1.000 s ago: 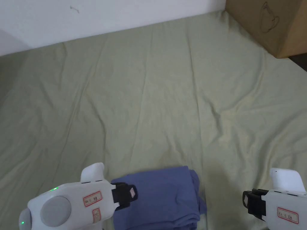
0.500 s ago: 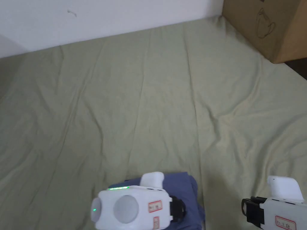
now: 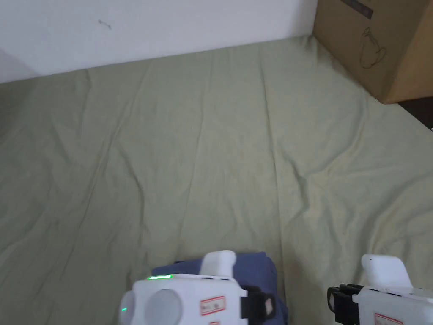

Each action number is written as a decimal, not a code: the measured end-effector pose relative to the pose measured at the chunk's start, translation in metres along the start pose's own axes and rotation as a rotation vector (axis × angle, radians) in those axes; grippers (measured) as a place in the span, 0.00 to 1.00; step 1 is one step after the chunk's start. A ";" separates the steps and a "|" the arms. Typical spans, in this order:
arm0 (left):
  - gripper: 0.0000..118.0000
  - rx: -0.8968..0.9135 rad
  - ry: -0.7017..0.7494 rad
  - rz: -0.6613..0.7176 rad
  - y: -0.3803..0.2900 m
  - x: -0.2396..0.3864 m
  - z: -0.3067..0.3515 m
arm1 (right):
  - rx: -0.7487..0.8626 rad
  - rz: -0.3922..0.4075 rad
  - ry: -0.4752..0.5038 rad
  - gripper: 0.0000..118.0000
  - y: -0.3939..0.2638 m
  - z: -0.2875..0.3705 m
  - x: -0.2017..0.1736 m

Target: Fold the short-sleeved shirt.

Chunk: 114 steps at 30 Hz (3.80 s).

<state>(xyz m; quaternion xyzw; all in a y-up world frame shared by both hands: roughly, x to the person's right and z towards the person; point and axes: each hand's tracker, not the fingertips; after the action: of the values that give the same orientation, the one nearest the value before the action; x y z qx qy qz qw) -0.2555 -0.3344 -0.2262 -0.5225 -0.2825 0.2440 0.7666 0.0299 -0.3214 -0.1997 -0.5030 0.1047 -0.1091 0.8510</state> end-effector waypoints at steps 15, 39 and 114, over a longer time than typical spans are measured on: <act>0.80 0.272 0.002 0.341 -0.067 -0.138 0.133 | -0.166 0.424 0.087 0.01 0.024 -0.093 -0.134; 0.23 0.090 -0.190 0.359 -0.013 -0.181 0.052 | -0.165 0.334 0.088 0.01 0.029 -0.088 -0.129; 0.11 1.104 0.910 -0.378 -0.020 0.111 0.203 | 0.780 0.370 -0.035 0.07 0.073 0.110 -0.157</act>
<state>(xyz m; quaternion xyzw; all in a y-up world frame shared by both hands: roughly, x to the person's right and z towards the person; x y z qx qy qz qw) -0.3137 -0.1328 -0.1276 -0.0526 0.1418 -0.0261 0.9881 -0.0828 -0.1494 -0.2007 -0.1183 0.1296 0.0227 0.9842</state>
